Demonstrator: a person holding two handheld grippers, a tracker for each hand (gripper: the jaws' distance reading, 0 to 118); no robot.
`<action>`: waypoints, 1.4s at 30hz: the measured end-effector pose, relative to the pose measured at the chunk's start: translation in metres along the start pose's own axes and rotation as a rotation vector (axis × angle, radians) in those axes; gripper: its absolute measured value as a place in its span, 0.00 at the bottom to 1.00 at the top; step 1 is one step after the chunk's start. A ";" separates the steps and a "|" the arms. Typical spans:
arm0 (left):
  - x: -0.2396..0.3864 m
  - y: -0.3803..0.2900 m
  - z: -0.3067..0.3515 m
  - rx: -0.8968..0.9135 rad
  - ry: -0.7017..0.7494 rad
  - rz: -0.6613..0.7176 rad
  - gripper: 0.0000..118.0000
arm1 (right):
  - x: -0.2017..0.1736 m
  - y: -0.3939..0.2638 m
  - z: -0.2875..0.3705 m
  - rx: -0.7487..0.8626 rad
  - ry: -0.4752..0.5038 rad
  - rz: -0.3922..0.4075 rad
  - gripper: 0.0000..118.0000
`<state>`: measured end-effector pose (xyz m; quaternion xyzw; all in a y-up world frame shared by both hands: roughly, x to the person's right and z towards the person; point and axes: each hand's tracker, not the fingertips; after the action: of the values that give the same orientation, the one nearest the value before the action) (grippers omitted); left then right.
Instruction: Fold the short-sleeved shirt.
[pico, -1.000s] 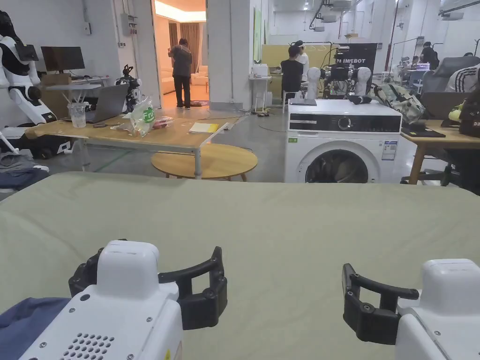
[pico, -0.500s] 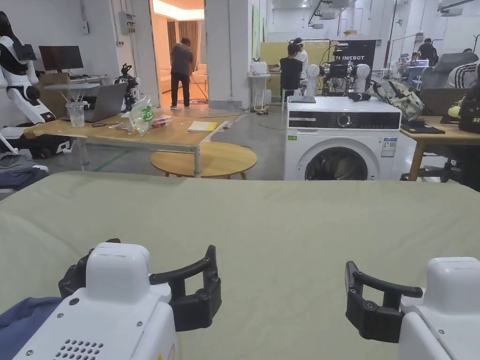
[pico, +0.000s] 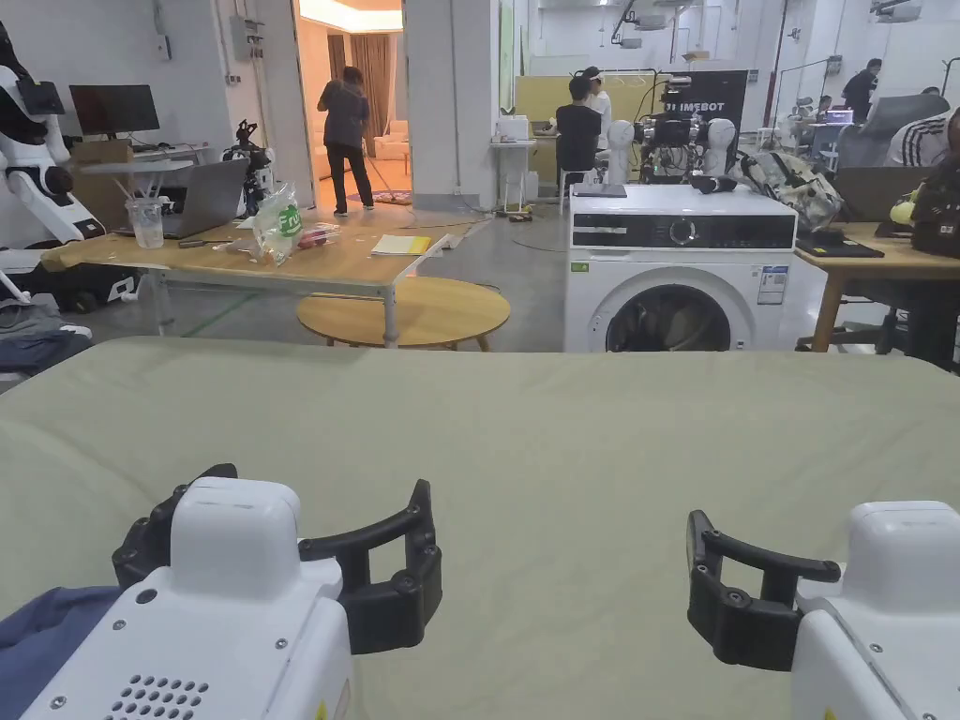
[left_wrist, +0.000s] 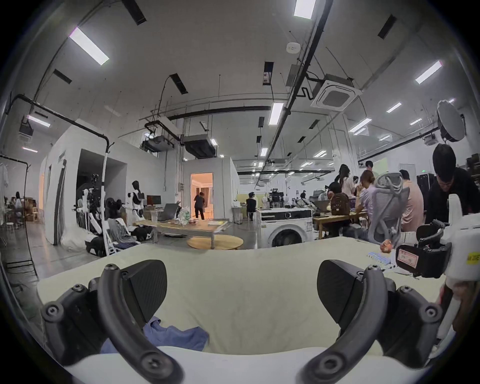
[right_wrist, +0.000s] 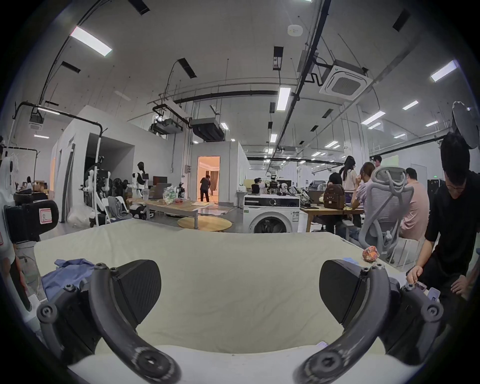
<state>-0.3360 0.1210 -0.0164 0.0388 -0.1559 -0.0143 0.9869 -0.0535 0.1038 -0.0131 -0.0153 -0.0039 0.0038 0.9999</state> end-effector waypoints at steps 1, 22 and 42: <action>0.000 0.000 0.000 -0.001 0.000 -0.002 0.97 | 0.000 0.000 0.000 0.000 -0.002 -0.004 1.00; 0.000 -0.001 0.000 -0.018 0.002 0.005 0.97 | -0.001 -0.001 0.000 -0.013 -0.012 -0.003 1.00; 0.002 -0.001 0.000 -0.006 0.005 -0.013 0.97 | -0.009 -0.002 0.001 0.024 0.003 0.042 1.00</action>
<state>-0.3342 0.1203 -0.0160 0.0370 -0.1533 -0.0209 0.9873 -0.0620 0.1021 -0.0120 -0.0032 -0.0022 0.0248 0.9997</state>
